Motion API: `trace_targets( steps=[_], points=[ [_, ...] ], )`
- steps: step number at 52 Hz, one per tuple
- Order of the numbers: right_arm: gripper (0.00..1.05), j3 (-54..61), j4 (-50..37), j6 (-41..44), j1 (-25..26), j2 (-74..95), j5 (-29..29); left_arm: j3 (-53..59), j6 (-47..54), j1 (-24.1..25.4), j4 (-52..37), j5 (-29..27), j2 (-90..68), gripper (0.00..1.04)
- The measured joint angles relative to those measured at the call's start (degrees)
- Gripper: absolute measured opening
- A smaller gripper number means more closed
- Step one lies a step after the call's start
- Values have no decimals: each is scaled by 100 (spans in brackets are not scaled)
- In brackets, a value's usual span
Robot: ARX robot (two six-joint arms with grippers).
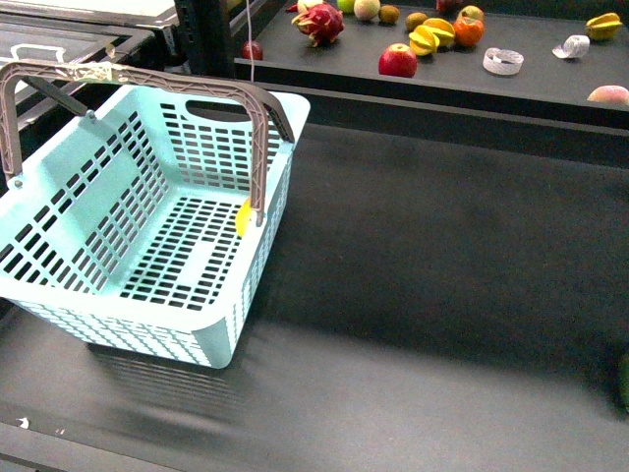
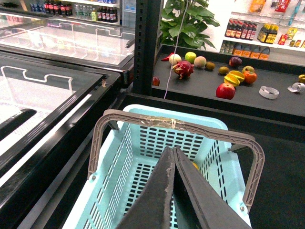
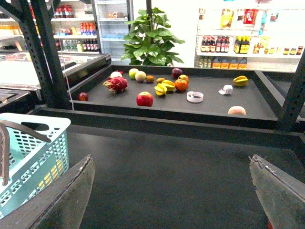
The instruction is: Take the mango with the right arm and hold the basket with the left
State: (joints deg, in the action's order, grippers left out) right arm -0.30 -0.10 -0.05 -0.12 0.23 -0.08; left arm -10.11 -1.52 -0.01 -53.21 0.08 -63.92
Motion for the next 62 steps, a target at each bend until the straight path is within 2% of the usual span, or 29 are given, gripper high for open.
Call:
trace_targets(
  steps=[9, 16, 41, 62],
  points=[
    [97, 0, 0, -2, 0, 0, 0, 352, 50, 0, 356, -4, 695, 4],
    [97, 0, 0, 0, 0, 0, 0, 710, 70, 0, 216, -4, 911, 4],
    [97, 0, 0, -2, 0, 0, 0, 894, 105, 0, 2385, -7, 3423, 4],
    [97, 0, 0, -2, 0, 0, 0, 894, 107, 0, 3545, -7, 4640, 4]
  ],
)
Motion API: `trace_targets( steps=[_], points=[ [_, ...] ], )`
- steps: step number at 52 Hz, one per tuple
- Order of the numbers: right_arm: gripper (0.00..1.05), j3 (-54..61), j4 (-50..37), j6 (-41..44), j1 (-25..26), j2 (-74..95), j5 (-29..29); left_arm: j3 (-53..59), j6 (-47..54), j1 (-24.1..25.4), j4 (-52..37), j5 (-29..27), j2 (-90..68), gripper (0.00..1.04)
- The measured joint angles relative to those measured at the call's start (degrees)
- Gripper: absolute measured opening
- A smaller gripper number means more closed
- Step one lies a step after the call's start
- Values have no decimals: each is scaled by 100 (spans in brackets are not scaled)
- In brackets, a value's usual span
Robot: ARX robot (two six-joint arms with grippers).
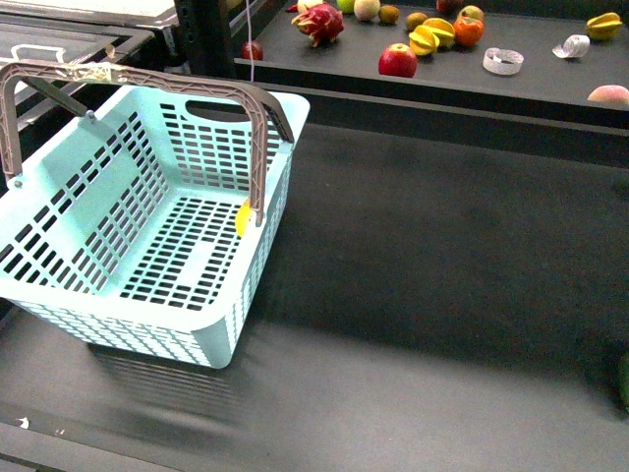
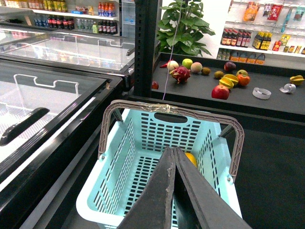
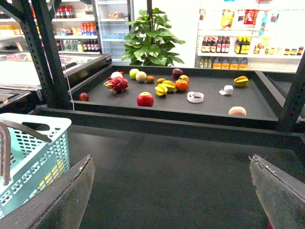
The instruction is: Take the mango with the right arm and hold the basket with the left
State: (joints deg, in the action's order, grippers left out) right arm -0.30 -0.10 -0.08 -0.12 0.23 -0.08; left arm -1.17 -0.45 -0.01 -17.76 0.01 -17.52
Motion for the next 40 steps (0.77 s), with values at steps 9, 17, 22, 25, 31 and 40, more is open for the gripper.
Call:
trace_targets(
  steps=[9, 17, 22, 25, 31, 40],
  points=[
    [97, 0, 0, 2, 0, 0, 0, 0, 0, 0, 363, 0, 363, 4],
    [97, 0, 0, 2, 0, 0, 0, 0, 0, 0, 627, 0, 625, 4],
    [97, 0, 0, 2, 0, 0, 0, 0, 0, 0, 748, 0, 750, 4],
    [97, 0, 0, 2, 0, 0, 0, 0, 2, 0, 1187, 0, 1080, 4],
    [97, 0, 0, 2, 0, 2, 2, 0, 2, 0, 1744, 2, 1705, 4],
    [97, 0, 0, 2, 0, 0, 0, 0, 2, 0, 1762, 2, 1720, 4]
  ],
)
